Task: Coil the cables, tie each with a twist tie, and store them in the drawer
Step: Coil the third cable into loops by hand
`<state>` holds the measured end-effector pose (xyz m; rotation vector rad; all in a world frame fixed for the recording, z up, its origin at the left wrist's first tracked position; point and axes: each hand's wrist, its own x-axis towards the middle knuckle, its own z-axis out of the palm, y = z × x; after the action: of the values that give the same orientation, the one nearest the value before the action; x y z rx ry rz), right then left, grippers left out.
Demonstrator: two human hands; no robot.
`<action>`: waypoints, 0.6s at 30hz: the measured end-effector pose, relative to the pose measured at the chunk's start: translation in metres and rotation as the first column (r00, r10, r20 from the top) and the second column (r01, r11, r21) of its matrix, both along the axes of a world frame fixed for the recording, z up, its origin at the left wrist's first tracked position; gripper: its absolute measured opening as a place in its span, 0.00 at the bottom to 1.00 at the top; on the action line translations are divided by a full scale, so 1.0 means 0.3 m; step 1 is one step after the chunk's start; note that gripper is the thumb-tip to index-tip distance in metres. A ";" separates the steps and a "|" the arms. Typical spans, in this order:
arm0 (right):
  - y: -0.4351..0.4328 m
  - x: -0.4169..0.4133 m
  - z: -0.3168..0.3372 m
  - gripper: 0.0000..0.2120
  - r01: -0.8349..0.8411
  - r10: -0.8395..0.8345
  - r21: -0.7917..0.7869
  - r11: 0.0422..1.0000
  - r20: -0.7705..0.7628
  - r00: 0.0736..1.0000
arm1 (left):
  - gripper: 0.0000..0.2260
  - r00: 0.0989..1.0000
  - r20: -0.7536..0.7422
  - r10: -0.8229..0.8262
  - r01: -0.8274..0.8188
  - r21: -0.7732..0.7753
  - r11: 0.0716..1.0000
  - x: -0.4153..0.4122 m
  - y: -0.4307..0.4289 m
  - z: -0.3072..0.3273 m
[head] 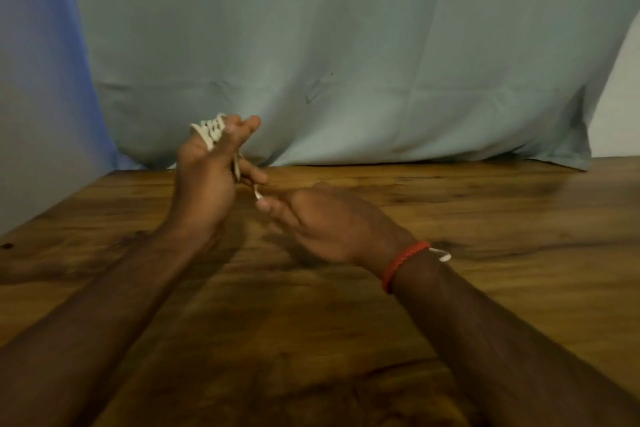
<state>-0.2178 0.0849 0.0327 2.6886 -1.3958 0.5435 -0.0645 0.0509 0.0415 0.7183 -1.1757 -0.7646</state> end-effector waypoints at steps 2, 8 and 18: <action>-0.033 -0.053 0.010 0.19 0.093 -0.075 -0.179 0.979 0.105 0.992 | 0.09 0.989 -0.124 -0.078 0.082 0.032 0.996 0.041 -0.018 0.020; -0.071 -0.083 -0.025 0.20 0.349 -0.302 -0.255 0.902 0.205 0.931 | 0.14 0.826 -0.364 -0.430 0.486 0.074 0.871 0.061 0.031 0.064; 0.010 0.016 0.004 0.14 -0.084 0.117 -0.413 0.907 0.055 0.992 | 0.10 0.930 0.368 -0.023 0.122 -0.249 0.961 0.007 0.006 -0.013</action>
<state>-0.2129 0.0879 0.0340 2.4253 -1.0176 0.8531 -0.0625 0.0527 0.0377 0.6044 -1.6161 -0.5293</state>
